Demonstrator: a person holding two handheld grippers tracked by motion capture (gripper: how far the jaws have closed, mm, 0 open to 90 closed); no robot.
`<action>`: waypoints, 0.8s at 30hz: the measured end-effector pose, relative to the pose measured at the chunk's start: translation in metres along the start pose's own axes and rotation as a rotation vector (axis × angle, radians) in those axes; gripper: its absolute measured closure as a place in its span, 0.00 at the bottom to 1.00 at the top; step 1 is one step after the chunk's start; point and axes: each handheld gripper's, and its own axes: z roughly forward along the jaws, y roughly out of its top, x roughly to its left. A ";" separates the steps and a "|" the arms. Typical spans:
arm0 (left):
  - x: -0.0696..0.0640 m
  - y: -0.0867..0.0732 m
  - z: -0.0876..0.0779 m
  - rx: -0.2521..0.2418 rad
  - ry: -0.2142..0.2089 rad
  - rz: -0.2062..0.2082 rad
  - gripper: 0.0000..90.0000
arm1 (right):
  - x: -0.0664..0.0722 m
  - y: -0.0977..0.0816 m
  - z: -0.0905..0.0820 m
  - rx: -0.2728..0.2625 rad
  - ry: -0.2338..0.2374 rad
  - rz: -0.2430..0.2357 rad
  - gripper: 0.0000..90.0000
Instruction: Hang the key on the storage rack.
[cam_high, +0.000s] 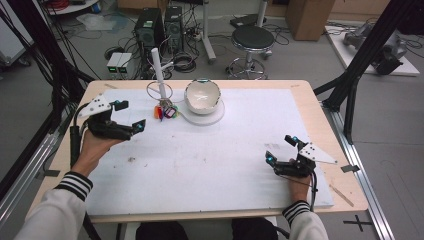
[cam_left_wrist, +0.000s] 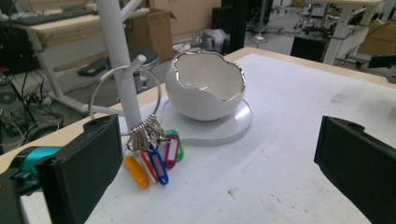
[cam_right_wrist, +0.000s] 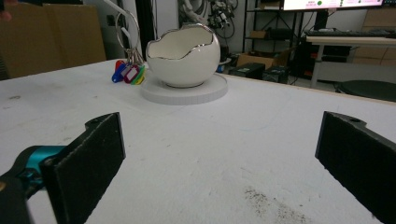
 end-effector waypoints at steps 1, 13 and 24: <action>-0.002 -0.005 -0.003 -0.008 0.000 -0.007 0.02 | 0.000 0.000 0.000 0.002 0.002 0.001 0.01; -0.028 -0.066 -0.038 -0.130 0.032 -0.018 0.02 | 0.000 0.000 0.000 -0.001 0.001 -0.008 0.01; -0.033 -0.108 -0.051 -0.192 0.038 -0.055 0.02 | 0.000 0.000 0.000 -0.003 0.001 -0.010 0.01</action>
